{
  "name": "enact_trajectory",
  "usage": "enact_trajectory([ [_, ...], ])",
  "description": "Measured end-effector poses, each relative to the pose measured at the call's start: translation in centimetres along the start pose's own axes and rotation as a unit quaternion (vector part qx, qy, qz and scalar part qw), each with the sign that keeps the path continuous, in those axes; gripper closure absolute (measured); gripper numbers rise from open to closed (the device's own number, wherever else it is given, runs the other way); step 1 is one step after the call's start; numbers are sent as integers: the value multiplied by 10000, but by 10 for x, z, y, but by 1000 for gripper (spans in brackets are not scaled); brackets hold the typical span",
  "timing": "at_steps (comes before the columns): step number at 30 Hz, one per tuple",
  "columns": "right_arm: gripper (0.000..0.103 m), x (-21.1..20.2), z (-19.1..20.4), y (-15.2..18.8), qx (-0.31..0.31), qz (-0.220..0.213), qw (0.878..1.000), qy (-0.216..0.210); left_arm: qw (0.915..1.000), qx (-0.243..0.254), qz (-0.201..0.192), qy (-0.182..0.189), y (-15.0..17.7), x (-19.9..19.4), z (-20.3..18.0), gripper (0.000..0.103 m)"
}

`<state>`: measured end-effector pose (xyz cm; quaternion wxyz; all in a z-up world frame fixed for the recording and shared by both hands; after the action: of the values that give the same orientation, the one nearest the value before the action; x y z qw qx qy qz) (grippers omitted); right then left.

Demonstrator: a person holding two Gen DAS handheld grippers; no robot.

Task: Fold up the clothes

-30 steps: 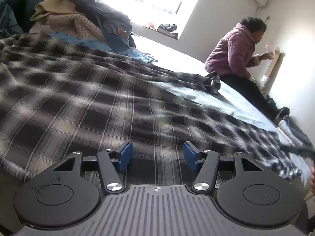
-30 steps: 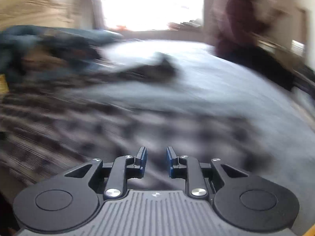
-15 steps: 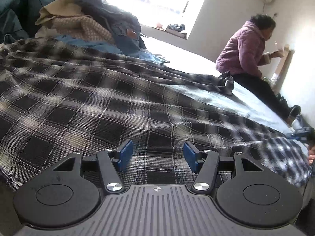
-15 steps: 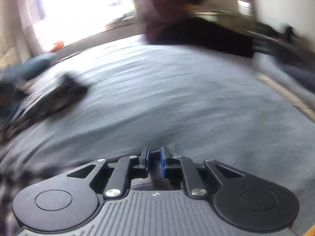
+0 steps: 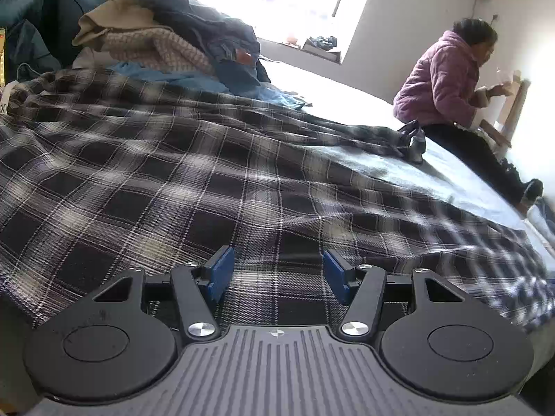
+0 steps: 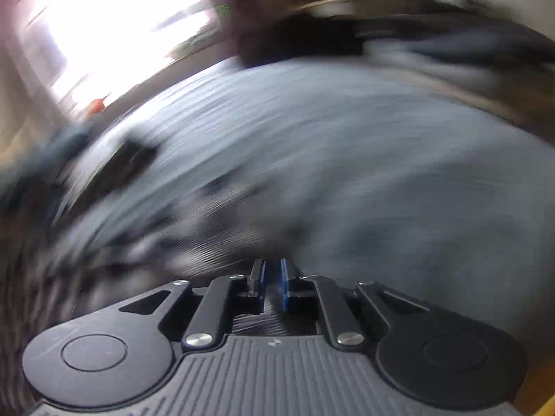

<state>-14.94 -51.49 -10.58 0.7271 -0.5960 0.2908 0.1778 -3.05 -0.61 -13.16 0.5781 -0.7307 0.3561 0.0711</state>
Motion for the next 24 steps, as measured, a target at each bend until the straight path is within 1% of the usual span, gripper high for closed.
enact_trajectory([
  [2, 86, -9, 2, 8, -42, -17, 10000, 5, 10000, -28, -13, -27, 0, -1, 2, 46],
  [3, 85, -13, 2, 12, -63, -26, 10000, 8, 10000, -59, -18, -51, 0, -1, 3, 46],
  [4, 82, -18, 3, 16, -84, -35, 10000, 11, 9999, -101, -24, -81, 0, -2, 4, 46],
  [6, 81, -27, 5, 24, -126, -52, 9999, 16, 9998, -176, -31, -120, 1, -4, 6, 46],
  [10, 81, -44, 8, 40, -209, -86, 9997, 27, 9996, -237, -26, -158, 5, -8, 8, 46],
  [11, 81, -50, 5, 45, -174, -93, 9998, 90, 9996, -235, -23, -162, 6, -9, 8, 46],
  [13, 81, -74, -39, 54, 400, -81, 9963, 760, 9995, -257, -34, -165, 7, -12, 10, 46],
  [14, 77, -86, -61, 60, 686, -76, 9916, 1093, 9995, -268, -39, -167, 7, -13, 11, 46],
  [16, 77, -110, -100, 69, 1206, -100, 9784, 1675, 9994, -290, -49, -171, 8, -16, 13, 46],
  [18, 77, -132, -92, 59, 1235, -479, 9803, 1465, 9992, -335, -92, -219, 7, -21, 14, 46],
  [19, 76, -131, -79, 51, 1181, -622, 9833, 1237, 9990, -342, -135, -257, 5, -24, 16, 46],
  [21, 74, -120, -40, 32, 925, -866, 9902, 588, 9983, -355, -237, -386, 0, -31, 21, 46],
  [22, 74, -110, -16, 24, 703, -921, 9929, 271, 9978, -371, -298, -465, -4, -34, 25, 46],
  [24, 73, -89, 33, 9, 267, -1014, 9938, -375, 9959, -464, -460, -629, -11, -41, 36, 46],
])
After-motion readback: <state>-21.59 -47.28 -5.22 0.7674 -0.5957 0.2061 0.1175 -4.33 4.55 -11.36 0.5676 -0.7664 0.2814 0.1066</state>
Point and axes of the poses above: each gripper's, at about its wrist camera, not at the fingertips, and x roughly the way its jaws point, z to its left, y to its underside, the point moved 4 cm from there along x, roughly the way its jaws point, and after that the axes turned 4 degrees about y, right-handed, at the moved point
